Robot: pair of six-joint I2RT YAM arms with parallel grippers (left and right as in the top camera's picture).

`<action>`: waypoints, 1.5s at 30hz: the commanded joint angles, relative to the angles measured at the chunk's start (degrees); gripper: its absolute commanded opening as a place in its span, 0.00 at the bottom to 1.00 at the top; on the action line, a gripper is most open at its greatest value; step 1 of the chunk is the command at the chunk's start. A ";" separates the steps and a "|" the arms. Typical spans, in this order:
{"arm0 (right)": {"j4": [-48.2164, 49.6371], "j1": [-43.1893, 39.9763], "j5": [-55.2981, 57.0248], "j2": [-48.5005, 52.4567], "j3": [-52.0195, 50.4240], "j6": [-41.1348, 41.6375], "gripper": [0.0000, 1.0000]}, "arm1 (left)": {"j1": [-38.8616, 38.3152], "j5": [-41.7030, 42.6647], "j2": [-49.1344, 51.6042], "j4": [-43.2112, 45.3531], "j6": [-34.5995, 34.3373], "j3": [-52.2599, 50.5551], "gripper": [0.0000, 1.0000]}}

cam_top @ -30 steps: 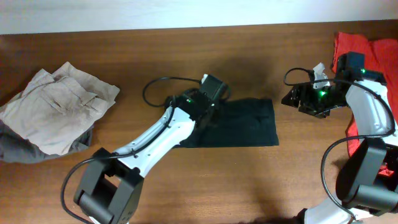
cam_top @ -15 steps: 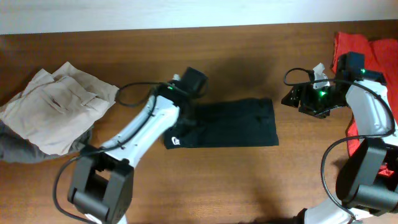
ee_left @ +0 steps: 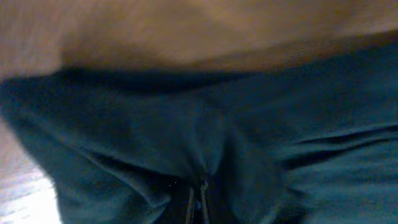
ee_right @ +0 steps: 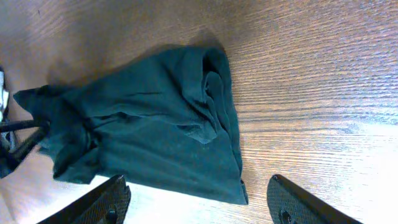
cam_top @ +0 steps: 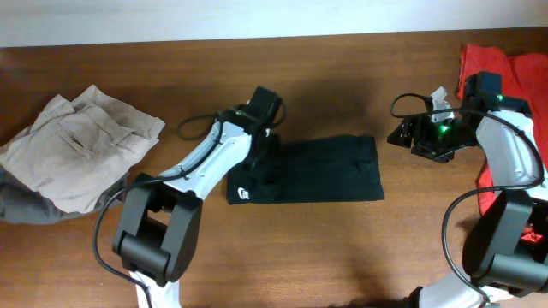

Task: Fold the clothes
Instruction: 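Grasp the left end of the green strip with the left gripper, then fold the left end rightward over the strip's middle with the left gripper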

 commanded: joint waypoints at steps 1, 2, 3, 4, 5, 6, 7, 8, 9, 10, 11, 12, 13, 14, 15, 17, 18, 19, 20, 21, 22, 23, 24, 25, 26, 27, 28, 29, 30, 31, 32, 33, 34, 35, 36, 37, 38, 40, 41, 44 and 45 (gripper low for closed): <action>0.07 -0.24 -0.96 -0.24 0.02 -0.04 0.76 | -2.99 1.75 -0.17 -0.13 2.01 6.45 0.05; 0.07 -0.24 -0.96 -0.24 0.02 -0.04 0.76 | -3.34 1.75 -0.17 -0.39 2.03 7.67 0.06; 0.07 -0.24 -0.96 -0.24 0.02 -0.04 0.76 | -3.80 1.79 -0.17 -0.72 2.03 9.01 0.08; 0.04 -0.24 -0.96 -0.24 0.02 -0.04 0.75 | -4.07 1.79 -0.17 -0.76 2.03 9.64 0.09; 0.04 -0.24 -0.96 -0.24 0.02 -0.04 0.76 | -4.37 1.79 -0.17 -0.76 2.03 10.08 0.11; 0.04 -0.24 -0.96 -0.24 0.02 -0.04 0.76 | -4.59 1.79 -0.17 -0.96 2.05 10.27 0.17; 0.04 -0.24 -0.96 -0.24 0.02 -0.07 0.76 | -4.61 1.75 -0.17 -1.25 2.08 10.27 0.21; 0.02 -0.24 -0.96 -0.24 0.02 -0.04 0.75 | -4.61 1.73 -0.17 -1.84 2.27 10.27 0.25; 0.00 -0.24 -0.94 -0.24 0.02 -0.04 0.76 | -4.63 0.33 -0.07 -3.48 2.23 10.27 0.36; 0.00 -0.24 -0.92 -0.24 0.02 -0.04 0.76 | -4.61 -0.68 -0.07 -4.35 2.23 10.27 0.36; 0.00 -0.24 -0.81 -0.24 0.02 -0.04 0.76 | -4.61 -1.68 -0.07 -5.20 2.23 10.27 0.36; 0.00 -0.24 -0.76 -0.24 0.02 -0.04 0.76 | -4.48 -2.75 -0.07 -6.03 2.21 10.27 0.36; 0.00 -0.24 -0.76 -0.24 0.02 -0.04 0.76 | -4.31 -3.56 -0.07 -6.99 2.19 10.27 0.36; 0.00 -0.24 -0.74 -0.24 0.02 -0.07 0.76 | -4.07 -4.33 -0.07 -8.52 2.16 10.27 0.36; 0.00 -0.24 -0.74 -0.24 0.02 -0.07 0.75 | -3.85 -4.52 -0.07 -9.62 2.16 10.27 0.36; 0.00 -0.24 -0.74 -0.24 0.02 -0.07 0.75 | -3.34 -4.42 -0.07 -12.02 2.19 10.25 0.31; 0.02 -0.24 -0.74 -0.24 0.02 -0.07 0.76 | -3.23 -4.24 -0.07 -12.79 2.19 10.25 0.27; 0.04 -0.24 -0.72 -0.24 0.02 -0.07 0.76 | -3.21 -4.24 -0.04 -13.33 2.21 10.21 0.24; 0.07 -0.26 -0.70 -0.24 0.02 -0.07 0.76 | -3.32 -4.24 0.07 -13.49 2.23 10.08 0.23; 0.09 -0.24 -0.50 -0.24 0.02 -0.07 0.75 | -3.63 -3.98 0.17 -13.49 2.21 9.94 0.22; 0.07 -0.26 -0.33 -0.24 0.02 -0.07 0.76 | -4.17 -3.32 0.48 -13.49 2.19 9.79 0.21; 0.04 -0.26 -0.33 -0.24 0.02 -0.07 0.76 | -4.96 -2.23 1.01 -13.55 2.21 9.77 0.20; 0.04 -0.26 -0.33 -0.24 0.02 -0.07 0.76 | -5.44 -1.90 1.31 -13.66 2.19 9.77 0.20; 0.02 -0.26 -0.33 -0.24 0.02 -0.07 0.76 | -6.27 -1.62 2.05 -13.79 2.19 9.75 0.20; 0.02 -0.26 -0.33 -0.24 0.02 -0.07 0.76 | -6.86 -1.36 2.54 -13.84 2.21 9.75 0.20; 0.02 -0.26 -0.33 -0.24 0.02 -0.07 0.76 | -7.56 -0.92 3.15 -13.81 2.19 9.75 0.20; 0.02 -0.26 -0.33 -0.24 0.02 -0.07 0.75 | -8.31 0.07 3.89 -13.70 2.21 9.75 0.20; 0.00 -0.26 -0.33 -0.24 0.02 -0.04 0.75 | -8.92 1.11 4.31 -13.68 2.23 9.75 0.19; 0.00 -0.26 -0.33 -0.24 0.02 -0.04 0.75 | -9.53 2.43 4.90 -13.66 2.27 9.75 0.19; 0.00 -0.26 -0.33 -0.24 0.02 -0.04 0.76 | -10.34 4.04 5.49 -13.66 2.91 9.75 0.18; -0.02 -0.26 -0.33 -0.24 0.02 -0.04 0.75 | -11.30 5.92 5.90 -13.66 3.63 9.75 0.17; -0.02 -0.26 -0.33 -0.24 0.02 -0.04 0.75 | -12.13 7.06 6.34 -13.62 4.04 9.77 0.17; 0.00 -0.26 -0.33 -0.24 0.02 -0.04 0.75 | -13.51 7.96 6.43 -13.51 5.11 9.77 0.15; 0.00 -0.26 -0.33 -0.24 0.02 -0.04 0.75 | -14.45 7.50 6.43 -13.35 5.95 9.77 0.15; -0.02 -0.26 -0.33 -0.24 0.02 -0.04 0.75 | -16.24 4.57 6.23 -13.55 7.04 10.49 0.15; -0.02 -0.26 -0.33 -0.24 0.02 -0.07 0.75 | -17.07 1.95 6.12 -14.45 6.99 11.39 0.15; -0.02 -0.26 -0.33 -0.24 0.02 -0.07 0.75 | -17.77 -1.25 5.97 -15.96 6.99 12.72 0.14; -0.20 -0.26 -0.33 -0.24 0.02 -0.04 0.75 | -18.69 -8.33 5.75 -20.68 6.93 16.37 0.15; -0.24 -0.26 -0.33 -0.24 0.02 -0.04 0.76 | -18.97 -11.72 5.64 -23.28 6.67 18.32 0.15; -0.52 -0.26 -0.31 -0.24 0.02 -0.07 0.75 | -18.62 -19.50 5.51 -30.32 4.31 22.91 0.16; -0.61 -0.26 -0.31 -0.24 0.02 -0.07 0.75 | -18.23 -19.45 5.51 -30.82 4.02 22.93 0.16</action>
